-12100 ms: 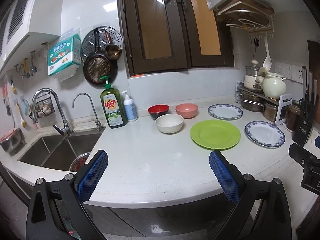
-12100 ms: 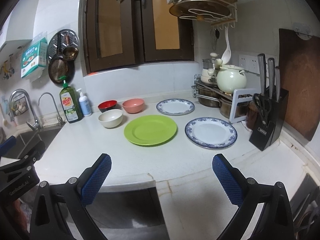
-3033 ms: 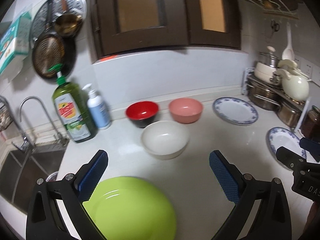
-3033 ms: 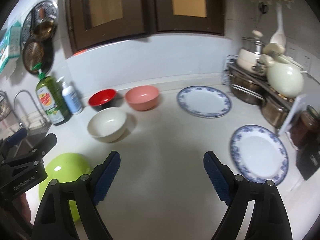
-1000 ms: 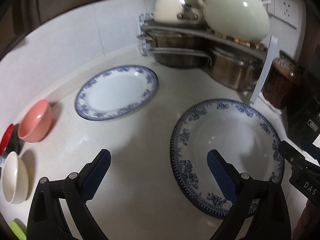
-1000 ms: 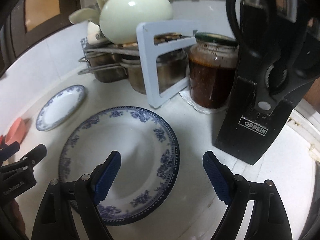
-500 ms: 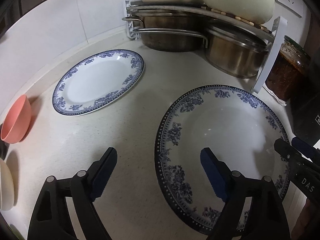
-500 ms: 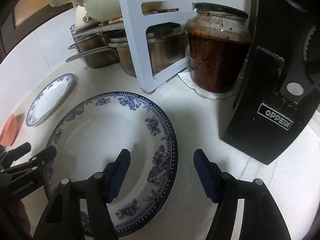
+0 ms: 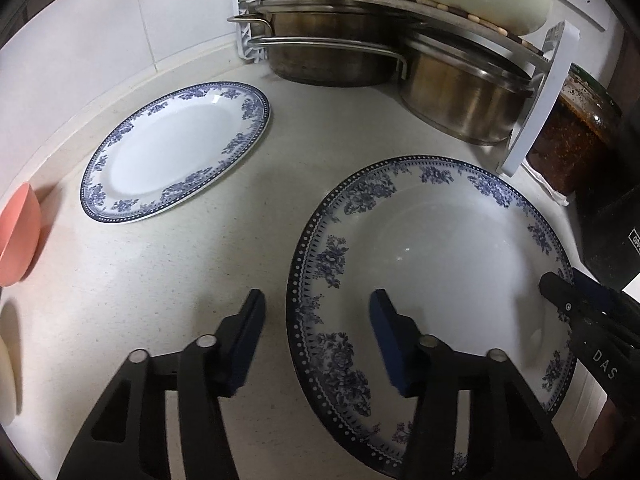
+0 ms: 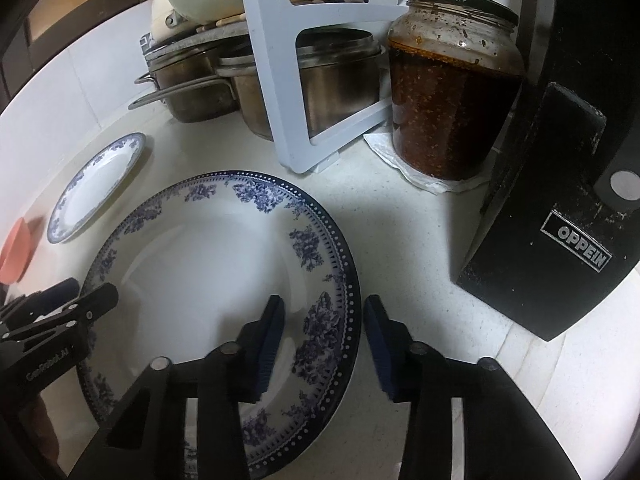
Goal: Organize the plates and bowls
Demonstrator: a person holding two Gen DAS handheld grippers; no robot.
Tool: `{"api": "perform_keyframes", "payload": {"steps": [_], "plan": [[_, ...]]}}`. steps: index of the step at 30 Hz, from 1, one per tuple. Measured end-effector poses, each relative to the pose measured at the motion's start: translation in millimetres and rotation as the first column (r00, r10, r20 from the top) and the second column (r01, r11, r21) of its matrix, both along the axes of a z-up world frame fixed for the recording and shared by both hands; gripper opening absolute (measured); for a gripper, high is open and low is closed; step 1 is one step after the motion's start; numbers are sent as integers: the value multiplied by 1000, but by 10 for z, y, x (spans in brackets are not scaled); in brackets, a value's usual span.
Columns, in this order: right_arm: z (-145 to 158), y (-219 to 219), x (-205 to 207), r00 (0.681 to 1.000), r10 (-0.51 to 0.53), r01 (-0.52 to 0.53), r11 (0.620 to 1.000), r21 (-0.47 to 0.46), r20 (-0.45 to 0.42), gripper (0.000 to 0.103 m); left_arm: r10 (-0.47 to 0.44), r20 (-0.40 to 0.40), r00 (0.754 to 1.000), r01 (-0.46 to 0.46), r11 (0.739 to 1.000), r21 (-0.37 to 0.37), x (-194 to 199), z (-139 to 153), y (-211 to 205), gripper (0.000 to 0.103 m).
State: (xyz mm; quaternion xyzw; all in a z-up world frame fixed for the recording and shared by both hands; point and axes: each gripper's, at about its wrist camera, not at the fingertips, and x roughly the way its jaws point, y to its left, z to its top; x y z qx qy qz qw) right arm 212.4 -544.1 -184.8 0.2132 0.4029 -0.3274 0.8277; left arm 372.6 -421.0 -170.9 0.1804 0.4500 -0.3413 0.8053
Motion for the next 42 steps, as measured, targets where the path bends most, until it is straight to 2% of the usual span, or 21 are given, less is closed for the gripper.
{"api": "perform_keyframes", "payload": {"steps": [4, 9, 24, 42], "plan": [[-1, 8, 13, 1000, 9, -9, 1000, -9, -13, 38, -12, -7, 1000, 12, 1000, -4, -9, 8, -18, 37], [6, -3, 9, 1000, 7, -7, 1000, 0, -17, 36, 17, -20, 1000, -18, 1000, -17, 6, 16, 7, 34], [130, 184, 88, 999, 37, -37, 999, 13, -28, 35, 94, -21, 995, -94, 995, -19, 10, 206, 318, 34], [612, 932, 189, 985, 172, -172, 985, -9, 5, 35, 250, 19, 968, -249, 967, -63, -118, 726, 1368, 34]]}}
